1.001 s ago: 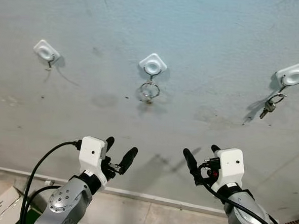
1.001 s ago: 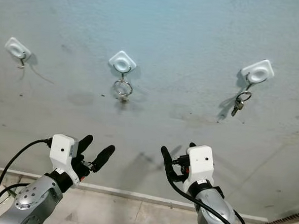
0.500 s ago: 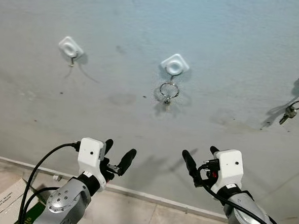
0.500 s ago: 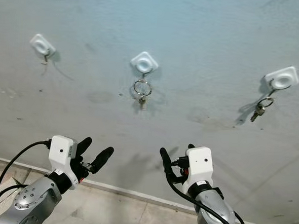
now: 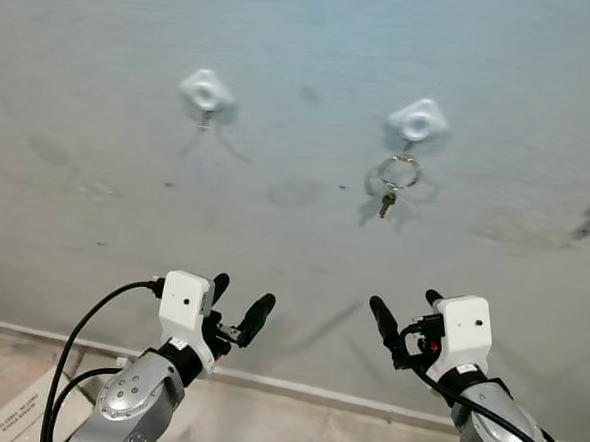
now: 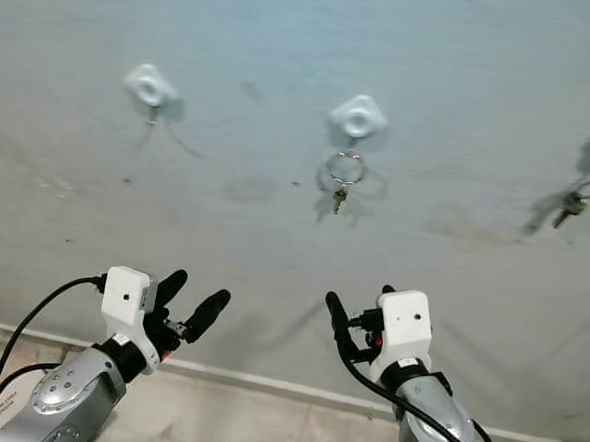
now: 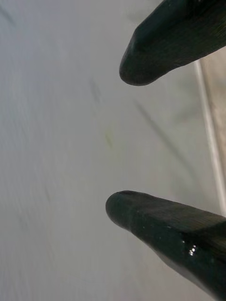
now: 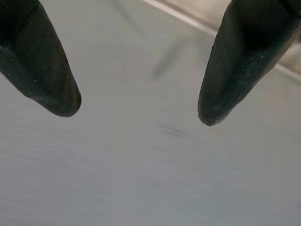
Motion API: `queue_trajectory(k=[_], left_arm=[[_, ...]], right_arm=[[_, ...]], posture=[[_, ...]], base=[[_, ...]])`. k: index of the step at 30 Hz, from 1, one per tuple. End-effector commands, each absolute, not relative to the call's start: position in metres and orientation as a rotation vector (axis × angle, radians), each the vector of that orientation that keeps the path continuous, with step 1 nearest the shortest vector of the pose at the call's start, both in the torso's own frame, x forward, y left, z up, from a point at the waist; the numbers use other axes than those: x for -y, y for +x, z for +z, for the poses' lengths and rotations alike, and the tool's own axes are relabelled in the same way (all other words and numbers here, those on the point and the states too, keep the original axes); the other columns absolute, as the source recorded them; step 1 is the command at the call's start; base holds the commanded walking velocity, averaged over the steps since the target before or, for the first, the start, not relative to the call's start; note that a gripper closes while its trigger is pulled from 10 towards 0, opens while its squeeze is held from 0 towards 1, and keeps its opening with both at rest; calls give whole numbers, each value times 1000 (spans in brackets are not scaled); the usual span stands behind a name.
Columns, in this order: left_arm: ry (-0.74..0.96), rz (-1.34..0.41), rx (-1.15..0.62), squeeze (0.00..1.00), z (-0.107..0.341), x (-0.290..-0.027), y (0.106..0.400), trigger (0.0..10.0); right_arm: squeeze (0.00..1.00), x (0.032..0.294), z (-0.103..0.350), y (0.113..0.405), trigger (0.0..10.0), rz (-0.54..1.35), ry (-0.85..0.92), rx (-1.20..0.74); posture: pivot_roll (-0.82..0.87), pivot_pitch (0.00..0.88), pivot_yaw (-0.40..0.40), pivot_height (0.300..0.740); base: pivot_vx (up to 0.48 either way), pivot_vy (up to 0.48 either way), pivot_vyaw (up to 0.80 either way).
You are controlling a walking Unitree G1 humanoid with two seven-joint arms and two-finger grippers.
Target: Hang keys on a hook
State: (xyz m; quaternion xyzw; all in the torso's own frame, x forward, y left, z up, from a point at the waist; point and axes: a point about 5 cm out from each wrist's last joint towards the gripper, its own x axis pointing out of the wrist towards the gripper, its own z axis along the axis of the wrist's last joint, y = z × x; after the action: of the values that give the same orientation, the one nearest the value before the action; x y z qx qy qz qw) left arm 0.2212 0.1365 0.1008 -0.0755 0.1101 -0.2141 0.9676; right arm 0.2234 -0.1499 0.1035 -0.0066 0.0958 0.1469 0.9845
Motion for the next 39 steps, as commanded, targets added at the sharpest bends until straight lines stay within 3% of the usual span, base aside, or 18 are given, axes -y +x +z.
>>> queue_trajectory(k=[1, 7, 23, 24, 26, 39], left_arm=[[-152, -432, -216, 0, 102, -135, 222, 10000], [-149, -434, -221, 0, 101, -135, 222, 10000], [-151, -449, -217, 0, 100, -132, 224, 10000], [-159, -449, -216, 0, 98, -130, 225, 10000], [-170, -449, -211, 0, 98, -128, 226, 10000], [-190, -454, -203, 0, 98, -123, 229, 10000]], right_arm=[[0, 155, 104, 223, 10000, 286, -24, -195], [0, 153, 103, 224, 10000, 290, -25, -197], [0, 156, 107, 222, 10000, 302, -78, -194], [0, 158, 107, 221, 10000, 317, -93, -200], [0, 160, 108, 221, 10000, 328, -117, -204], [0, 159, 105, 224, 10000, 323, -125, -206]], posture=[[-56, 107, 75, 740], [-54, 103, 74, 740], [-52, 96, 68, 740], [-89, 85, 8, 740], [-99, 85, -5, 740], [-98, 93, 6, 740]], base=[[0, 420, 0], [0, 371, 0], [0, 0, 0], [0, 0, 0], [0, 0, 0], [0, 0, 0]])
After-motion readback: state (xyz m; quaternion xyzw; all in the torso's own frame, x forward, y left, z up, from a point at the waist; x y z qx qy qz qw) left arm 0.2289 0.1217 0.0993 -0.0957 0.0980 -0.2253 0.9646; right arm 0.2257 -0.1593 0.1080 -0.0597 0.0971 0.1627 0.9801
